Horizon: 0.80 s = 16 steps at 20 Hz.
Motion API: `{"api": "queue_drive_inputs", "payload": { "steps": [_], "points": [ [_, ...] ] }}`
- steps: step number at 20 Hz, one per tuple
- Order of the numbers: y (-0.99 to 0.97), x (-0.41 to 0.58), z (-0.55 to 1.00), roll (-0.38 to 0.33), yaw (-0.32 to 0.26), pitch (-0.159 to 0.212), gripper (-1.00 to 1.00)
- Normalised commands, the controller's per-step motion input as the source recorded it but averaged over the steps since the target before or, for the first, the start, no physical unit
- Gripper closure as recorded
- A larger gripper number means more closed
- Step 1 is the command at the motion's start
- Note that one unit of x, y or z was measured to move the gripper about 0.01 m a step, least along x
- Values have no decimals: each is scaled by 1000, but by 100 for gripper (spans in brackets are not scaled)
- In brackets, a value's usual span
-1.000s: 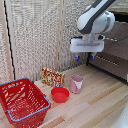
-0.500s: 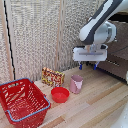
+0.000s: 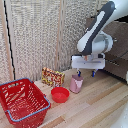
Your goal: Compassionately, move the pinch receptors towards pink recepticle. Embrace the recepticle delicately and rise accordingly. Progress forward guided by applied tension and move towards the highest section of the storage unit. Place the recepticle delicately and shut the storage unit.
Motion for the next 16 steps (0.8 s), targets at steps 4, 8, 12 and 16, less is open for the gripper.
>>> {"api": "queue_drive_inputs", "payload": {
  "steps": [4,8,12,16],
  "points": [
    [429,-16,-64,-185,16,-49,-100],
    [360,-56,-228,-165,3,-39,-100],
    [150,0,-477,-104,27,-22,-100],
    [-36,0,-455,-61,32,24,100]
  ]
}}
